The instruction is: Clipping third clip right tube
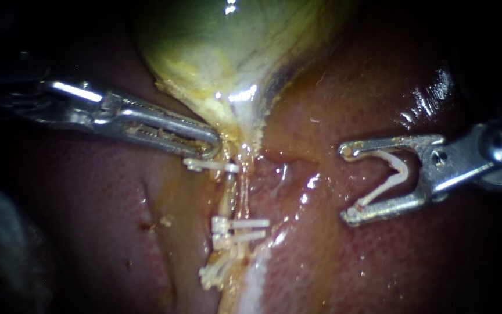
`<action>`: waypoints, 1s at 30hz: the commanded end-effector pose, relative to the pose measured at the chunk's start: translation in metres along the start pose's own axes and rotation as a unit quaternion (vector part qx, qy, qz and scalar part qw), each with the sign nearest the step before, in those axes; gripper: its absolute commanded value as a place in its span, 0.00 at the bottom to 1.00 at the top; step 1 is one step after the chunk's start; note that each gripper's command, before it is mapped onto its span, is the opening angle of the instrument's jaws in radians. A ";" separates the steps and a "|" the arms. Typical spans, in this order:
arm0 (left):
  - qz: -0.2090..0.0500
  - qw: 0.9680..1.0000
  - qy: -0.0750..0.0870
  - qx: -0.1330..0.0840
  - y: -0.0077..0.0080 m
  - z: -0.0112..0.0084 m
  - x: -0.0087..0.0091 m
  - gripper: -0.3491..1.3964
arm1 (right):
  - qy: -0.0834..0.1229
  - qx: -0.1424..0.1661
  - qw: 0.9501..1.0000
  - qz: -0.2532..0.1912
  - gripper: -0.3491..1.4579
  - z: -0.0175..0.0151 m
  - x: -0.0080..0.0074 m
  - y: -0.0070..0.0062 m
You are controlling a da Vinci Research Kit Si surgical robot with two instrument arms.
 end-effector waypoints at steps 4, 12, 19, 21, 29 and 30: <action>0.000 1.000 -0.003 -0.005 0.0005 -0.0015 0.0002 0.00 | 0.000 0.000 1.000 -0.003 0.47 0.0000 0.0000 0.0000; 0.005 1.000 0.017 0.017 0.0022 -0.0099 0.0032 0.00 | 0.000 0.000 1.000 -0.003 0.47 0.0000 0.0002 -0.0001; 0.012 0.999 0.025 0.030 0.0022 -0.0133 0.0052 0.00 | -0.001 0.000 1.000 0.000 0.47 0.0000 0.0013 -0.0001; 0.011 0.999 0.026 0.031 0.0022 -0.0132 0.0050 0.00 | 0.001 0.000 1.000 0.002 0.47 0.0000 0.0017 0.0000; 0.012 0.999 0.028 0.034 0.0021 -0.0125 0.0044 0.00 | 0.000 0.022 0.998 0.067 0.47 0.0025 0.0043 0.0014; 0.012 0.999 0.028 0.035 0.0021 -0.0124 0.0043 0.00 | 0.000 0.024 0.996 0.085 0.46 0.0034 0.0047 0.0016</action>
